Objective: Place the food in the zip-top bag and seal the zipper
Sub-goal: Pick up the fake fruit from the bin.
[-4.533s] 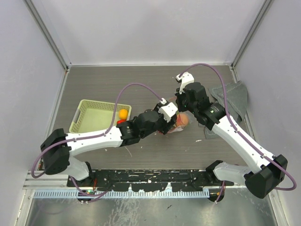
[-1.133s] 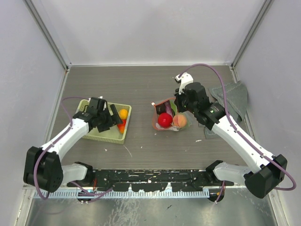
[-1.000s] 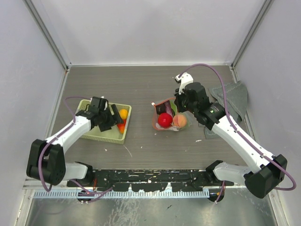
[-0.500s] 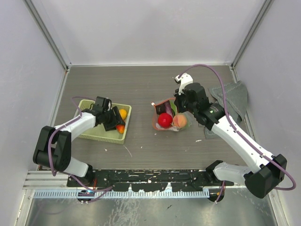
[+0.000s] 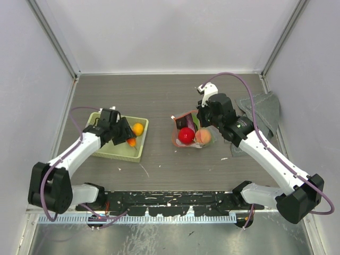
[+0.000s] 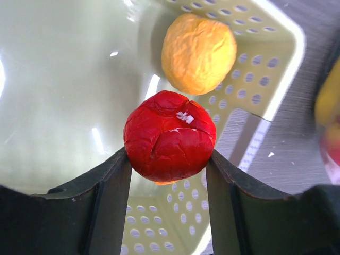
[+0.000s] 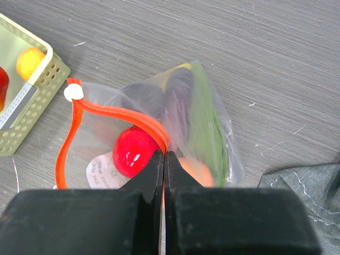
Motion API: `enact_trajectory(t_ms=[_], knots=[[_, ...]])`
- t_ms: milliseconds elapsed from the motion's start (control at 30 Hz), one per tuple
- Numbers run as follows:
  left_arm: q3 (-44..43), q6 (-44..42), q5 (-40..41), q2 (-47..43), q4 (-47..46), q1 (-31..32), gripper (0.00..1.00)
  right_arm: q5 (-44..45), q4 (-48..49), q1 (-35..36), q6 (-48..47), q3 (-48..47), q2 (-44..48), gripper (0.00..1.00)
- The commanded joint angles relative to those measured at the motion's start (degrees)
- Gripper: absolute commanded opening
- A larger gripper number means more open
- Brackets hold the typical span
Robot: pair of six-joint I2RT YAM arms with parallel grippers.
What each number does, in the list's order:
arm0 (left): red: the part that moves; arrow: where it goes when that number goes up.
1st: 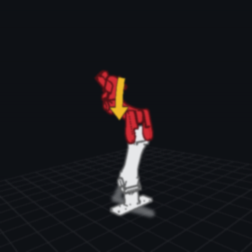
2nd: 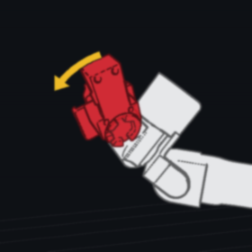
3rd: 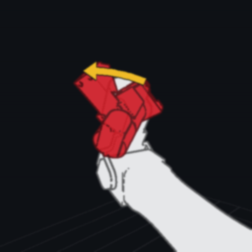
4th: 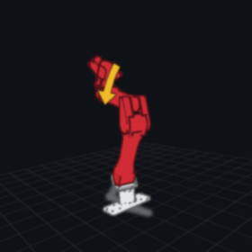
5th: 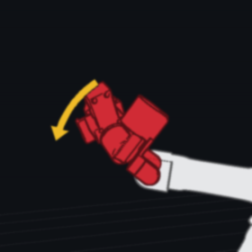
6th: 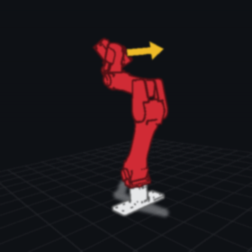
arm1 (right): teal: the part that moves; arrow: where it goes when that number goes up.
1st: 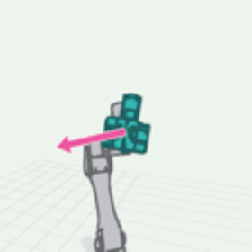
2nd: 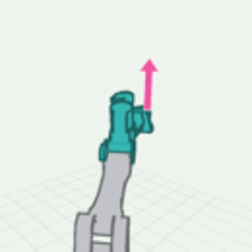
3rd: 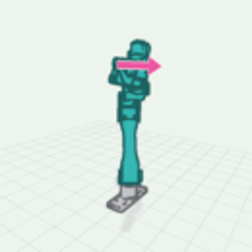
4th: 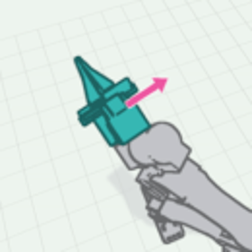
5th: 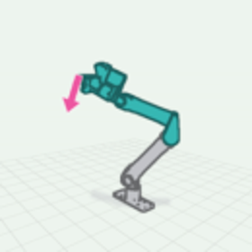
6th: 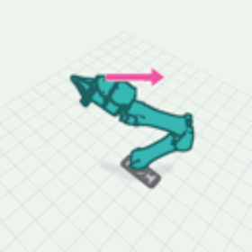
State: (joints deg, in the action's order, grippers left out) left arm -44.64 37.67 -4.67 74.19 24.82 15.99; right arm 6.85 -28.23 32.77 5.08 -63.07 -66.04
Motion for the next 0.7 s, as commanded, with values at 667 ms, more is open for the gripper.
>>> enact_trajectory(t_ms=[667], knots=[[-3.32,3.21,3.32,-15.99,-13.28,19.31,0.44,-0.68,3.41,0.18,0.18,-0.72,0.48,0.00]])
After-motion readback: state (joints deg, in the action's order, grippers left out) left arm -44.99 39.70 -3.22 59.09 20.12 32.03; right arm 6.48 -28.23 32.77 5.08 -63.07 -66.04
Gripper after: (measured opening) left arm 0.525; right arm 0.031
